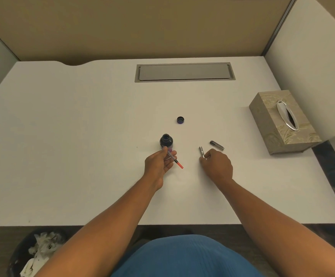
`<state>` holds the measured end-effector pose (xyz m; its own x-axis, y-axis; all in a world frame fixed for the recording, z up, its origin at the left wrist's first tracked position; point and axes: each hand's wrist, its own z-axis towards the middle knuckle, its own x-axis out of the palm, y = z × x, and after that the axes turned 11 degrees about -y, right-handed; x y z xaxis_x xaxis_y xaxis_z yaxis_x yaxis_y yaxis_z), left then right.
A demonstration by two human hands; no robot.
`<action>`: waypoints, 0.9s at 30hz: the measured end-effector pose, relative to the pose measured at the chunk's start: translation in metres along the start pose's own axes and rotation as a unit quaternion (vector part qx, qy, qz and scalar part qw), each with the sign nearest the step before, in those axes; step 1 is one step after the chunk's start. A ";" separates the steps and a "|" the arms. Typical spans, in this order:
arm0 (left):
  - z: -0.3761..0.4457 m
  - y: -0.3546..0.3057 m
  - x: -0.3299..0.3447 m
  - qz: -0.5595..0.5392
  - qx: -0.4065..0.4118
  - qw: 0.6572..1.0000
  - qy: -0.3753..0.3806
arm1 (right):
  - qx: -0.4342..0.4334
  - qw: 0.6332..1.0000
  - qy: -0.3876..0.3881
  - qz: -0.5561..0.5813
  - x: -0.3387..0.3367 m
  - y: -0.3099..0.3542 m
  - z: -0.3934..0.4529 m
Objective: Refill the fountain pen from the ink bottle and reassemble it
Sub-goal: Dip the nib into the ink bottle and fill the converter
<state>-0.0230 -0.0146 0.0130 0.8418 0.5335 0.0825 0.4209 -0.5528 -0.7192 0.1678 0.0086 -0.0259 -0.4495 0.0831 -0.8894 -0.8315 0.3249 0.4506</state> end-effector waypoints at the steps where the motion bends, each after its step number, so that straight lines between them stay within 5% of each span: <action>1: 0.000 0.000 0.000 0.000 0.001 1.000 0.002 | 0.002 1.000 0.000 0.003 0.000 0.000 0.000; 11: -0.003 -0.003 -0.004 0.002 0.002 1.000 0.002 | 0.029 0.999 -0.002 0.037 -0.003 -0.001 -0.001; 21: -0.010 -0.004 0.006 0.004 0.001 1.000 0.010 | -0.102 0.980 0.023 0.168 -0.022 0.016 -0.015; 27: -0.014 -0.002 0.011 -0.003 0.006 1.000 0.009 | -0.008 0.997 -0.023 0.074 -0.022 -0.010 0.002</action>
<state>-0.0099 -0.0168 0.0254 0.8458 0.5242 0.0991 0.4213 -0.5424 -0.7268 0.1870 0.0053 -0.0112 -0.5526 0.1725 -0.8154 -0.7626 0.2899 0.5782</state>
